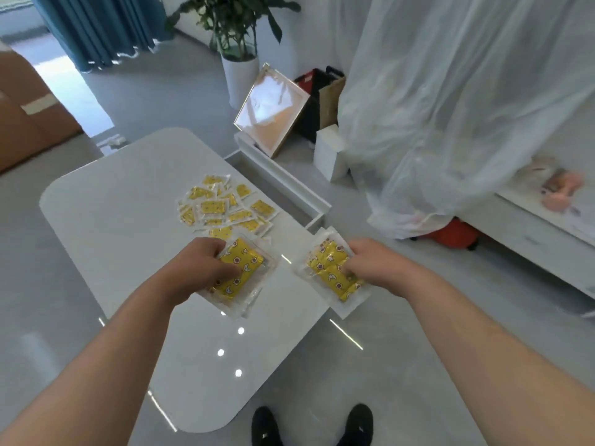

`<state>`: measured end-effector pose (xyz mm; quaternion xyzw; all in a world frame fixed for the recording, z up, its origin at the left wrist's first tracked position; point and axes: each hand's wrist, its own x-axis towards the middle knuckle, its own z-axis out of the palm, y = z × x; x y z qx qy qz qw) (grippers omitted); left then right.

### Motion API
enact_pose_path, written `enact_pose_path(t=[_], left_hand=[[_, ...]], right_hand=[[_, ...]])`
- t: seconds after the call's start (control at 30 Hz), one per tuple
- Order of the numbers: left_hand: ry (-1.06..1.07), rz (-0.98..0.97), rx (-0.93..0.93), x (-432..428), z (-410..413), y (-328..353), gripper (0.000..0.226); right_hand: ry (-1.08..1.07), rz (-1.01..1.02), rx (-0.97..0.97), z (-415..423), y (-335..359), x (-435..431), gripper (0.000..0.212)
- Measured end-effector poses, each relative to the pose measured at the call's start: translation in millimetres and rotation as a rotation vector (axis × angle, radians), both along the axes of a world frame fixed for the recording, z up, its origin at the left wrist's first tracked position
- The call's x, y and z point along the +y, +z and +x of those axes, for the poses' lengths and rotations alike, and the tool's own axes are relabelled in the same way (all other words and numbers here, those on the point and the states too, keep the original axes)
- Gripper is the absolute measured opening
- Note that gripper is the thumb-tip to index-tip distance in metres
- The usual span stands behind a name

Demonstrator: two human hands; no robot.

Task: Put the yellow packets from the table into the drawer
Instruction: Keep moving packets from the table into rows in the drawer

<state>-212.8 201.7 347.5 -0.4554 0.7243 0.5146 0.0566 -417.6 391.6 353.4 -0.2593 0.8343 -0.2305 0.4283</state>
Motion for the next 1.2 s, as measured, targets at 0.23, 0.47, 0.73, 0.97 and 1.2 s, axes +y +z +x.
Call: enact_pose_path(t=[0.23,0.47,0.73,0.97,1.2], left_hand=[[-0.088,0.011,0.042,64.6,-102.9,13.4,0.018],[-0.111,-0.012,0.065,125.2,-196.1,17.2,0.011],[-0.171,-0.027,0.046,139.6,-292.2,24.7,0.010],[-0.182,-0.016,0.039,98.5,-398.1,16.0,0.015],[-0.192,0.043,0.033,28.6,-508.7,17.1,0.018]], right_hand=[[-0.064,-0.034,0.050,-85.6,11.3,78.7,0.009],[-0.067,-0.060,0.072,-180.2,19.8,143.3,0.014],[-0.092,-0.072,0.039,-272.7,18.4,168.4,0.017],[-0.093,-0.052,0.077,-374.5,13.1,126.2,0.009],[-0.062,-0.007,0.094,-486.0,24.0,47.9,0.009]])
